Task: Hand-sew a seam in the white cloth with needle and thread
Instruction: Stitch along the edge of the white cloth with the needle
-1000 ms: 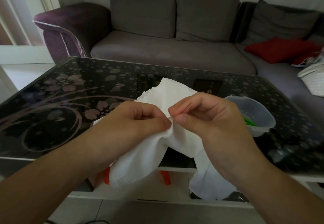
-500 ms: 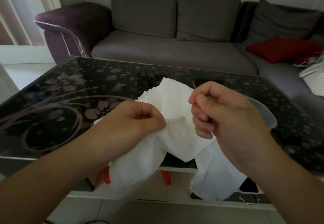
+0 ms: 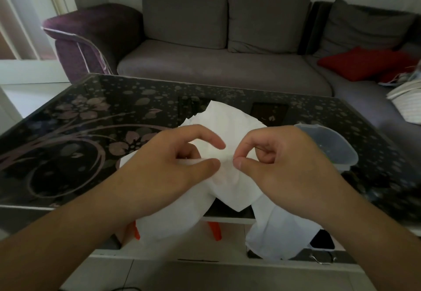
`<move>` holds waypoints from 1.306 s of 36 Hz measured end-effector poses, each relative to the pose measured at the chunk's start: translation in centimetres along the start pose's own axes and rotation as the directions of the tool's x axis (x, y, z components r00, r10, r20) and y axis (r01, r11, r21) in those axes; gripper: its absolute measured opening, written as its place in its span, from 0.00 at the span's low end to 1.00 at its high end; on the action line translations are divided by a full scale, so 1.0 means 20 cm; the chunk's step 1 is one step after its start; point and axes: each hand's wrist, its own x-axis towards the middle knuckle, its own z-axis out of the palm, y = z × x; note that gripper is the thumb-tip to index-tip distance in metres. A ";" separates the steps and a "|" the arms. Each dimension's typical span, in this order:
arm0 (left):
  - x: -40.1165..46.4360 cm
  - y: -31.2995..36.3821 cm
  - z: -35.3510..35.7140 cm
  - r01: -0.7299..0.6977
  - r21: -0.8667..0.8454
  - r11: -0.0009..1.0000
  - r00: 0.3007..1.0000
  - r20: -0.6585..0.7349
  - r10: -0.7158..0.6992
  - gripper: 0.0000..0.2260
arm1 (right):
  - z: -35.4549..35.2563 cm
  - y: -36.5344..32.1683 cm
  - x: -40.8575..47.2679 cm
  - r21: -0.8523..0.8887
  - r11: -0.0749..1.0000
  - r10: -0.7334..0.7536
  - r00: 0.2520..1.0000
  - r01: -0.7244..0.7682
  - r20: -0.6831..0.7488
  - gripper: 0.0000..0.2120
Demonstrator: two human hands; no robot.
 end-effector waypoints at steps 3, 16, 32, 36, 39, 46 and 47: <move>0.00 0.00 0.01 -0.038 0.055 0.998 0.999 0.005 0.038 0.04 | -0.01 0.01 0.01 0.059 0.998 0.026 0.998 -0.022 -0.063 0.08; 0.02 -0.06 -0.01 -0.007 0.036 0.999 0.999 -0.045 0.008 0.05 | -0.05 0.07 0.06 0.113 0.983 0.170 0.947 -0.144 -0.274 0.08; 0.02 -0.06 -0.01 0.010 0.062 0.998 0.999 -0.038 -0.008 0.06 | -0.07 0.17 0.10 0.052 0.944 0.323 0.884 -0.325 -0.339 0.08; 0.02 -0.06 -0.01 0.010 0.068 0.998 0.999 -0.033 -0.008 0.06 | -0.07 0.15 0.10 0.117 0.957 0.287 0.920 -0.265 -0.267 0.11; 0.02 -0.06 -0.01 -0.003 0.065 0.998 0.999 -0.037 0.006 0.06 | -0.07 0.09 0.06 0.177 0.976 0.164 0.966 -0.129 -0.199 0.15; 0.01 -0.05 -0.01 -0.002 0.064 0.998 1.000 -0.016 0.003 0.05 | 0.01 -0.02 0.01 0.264 0.963 -0.065 0.997 0.056 0.028 0.07; 0.01 -0.05 -0.01 -0.020 0.066 0.998 1.000 -0.013 0.021 0.05 | 0.03 -0.03 0.01 0.249 0.967 -0.073 0.996 0.059 0.045 0.06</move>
